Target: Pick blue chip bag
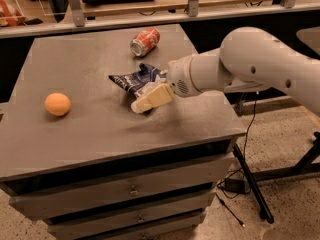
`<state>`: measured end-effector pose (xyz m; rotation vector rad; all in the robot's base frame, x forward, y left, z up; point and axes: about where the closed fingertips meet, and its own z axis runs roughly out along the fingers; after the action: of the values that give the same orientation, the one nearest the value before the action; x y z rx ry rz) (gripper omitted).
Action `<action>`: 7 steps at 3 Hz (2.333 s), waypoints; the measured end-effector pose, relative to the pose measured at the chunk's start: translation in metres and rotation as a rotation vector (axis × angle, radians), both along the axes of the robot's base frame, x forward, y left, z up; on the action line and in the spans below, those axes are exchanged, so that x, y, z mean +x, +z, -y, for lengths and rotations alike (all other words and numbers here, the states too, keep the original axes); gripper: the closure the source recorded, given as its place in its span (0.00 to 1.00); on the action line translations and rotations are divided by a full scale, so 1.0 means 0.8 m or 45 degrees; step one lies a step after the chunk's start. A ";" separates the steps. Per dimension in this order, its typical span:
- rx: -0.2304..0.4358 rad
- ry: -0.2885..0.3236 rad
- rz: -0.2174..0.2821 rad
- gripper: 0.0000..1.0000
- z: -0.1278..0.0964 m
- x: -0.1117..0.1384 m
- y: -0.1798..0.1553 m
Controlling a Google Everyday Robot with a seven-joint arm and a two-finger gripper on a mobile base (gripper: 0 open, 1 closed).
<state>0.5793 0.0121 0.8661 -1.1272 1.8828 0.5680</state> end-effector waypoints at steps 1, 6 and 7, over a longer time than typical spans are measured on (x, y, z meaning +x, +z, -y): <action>0.011 0.017 -0.003 0.00 -0.012 0.001 -0.010; -0.019 0.239 0.200 0.85 -0.050 -0.011 -0.036; -0.019 0.239 0.200 1.00 -0.050 -0.011 -0.035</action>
Offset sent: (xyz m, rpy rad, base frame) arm 0.0045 0.0220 -0.0331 -0.0062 -0.0207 0.0341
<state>0.5704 0.0518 0.8382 -1.3284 1.6606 0.5526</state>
